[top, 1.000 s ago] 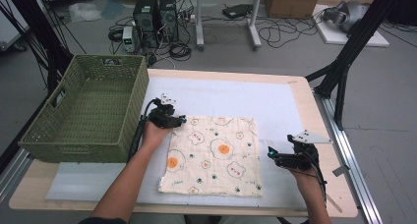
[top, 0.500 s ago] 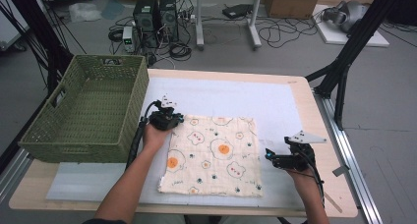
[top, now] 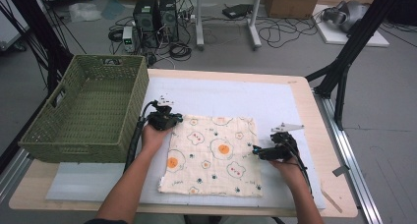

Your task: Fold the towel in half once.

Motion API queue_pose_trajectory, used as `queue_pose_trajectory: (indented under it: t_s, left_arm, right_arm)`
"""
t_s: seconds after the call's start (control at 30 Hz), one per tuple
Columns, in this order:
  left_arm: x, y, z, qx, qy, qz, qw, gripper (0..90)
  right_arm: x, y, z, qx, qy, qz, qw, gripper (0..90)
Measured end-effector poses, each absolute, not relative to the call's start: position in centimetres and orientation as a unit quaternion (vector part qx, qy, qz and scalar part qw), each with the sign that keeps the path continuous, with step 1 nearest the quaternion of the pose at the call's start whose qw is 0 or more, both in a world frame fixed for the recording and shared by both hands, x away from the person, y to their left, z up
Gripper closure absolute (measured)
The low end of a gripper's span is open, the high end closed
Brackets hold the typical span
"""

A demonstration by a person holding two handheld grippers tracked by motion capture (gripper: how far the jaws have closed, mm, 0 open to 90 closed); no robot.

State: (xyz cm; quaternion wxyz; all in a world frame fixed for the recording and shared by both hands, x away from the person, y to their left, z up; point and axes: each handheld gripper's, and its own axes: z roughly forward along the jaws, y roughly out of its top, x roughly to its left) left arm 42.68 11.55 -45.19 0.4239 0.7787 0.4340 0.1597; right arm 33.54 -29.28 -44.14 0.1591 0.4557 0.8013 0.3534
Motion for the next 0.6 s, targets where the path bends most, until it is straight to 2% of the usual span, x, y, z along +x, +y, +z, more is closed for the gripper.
queue_pose_trajectory:
  t_s: [0.23,0.3,0.5,0.57,0.6]
  left_arm:
    - [42.6,11.6,-45.2,0.779,0.434,0.161,0.423,84.4]
    - [42.6,11.6,-45.2,0.781,0.432,0.162,0.421,84.4]
    - [42.6,11.6,-45.2,0.781,0.432,0.161,0.422,84.4]
    - [42.6,11.6,-45.2,0.779,0.434,0.160,0.423,84.5]
    - [42.6,11.6,-45.2,0.778,0.435,0.159,0.424,84.6]
  right_arm:
    - [36.9,-28.1,-43.6,0.457,0.801,0.351,0.161,12.1]
    - [37.7,-27.9,-43.4,0.453,0.798,0.361,0.166,18.8]
    - [40.2,-27.3,-43.8,0.469,0.790,0.358,0.169,25.7]
    - [41.1,-27.0,-44.0,0.474,0.791,0.350,0.164,33.5]
    - [41.6,-26.7,-44.0,0.480,0.793,0.340,0.162,34.2]
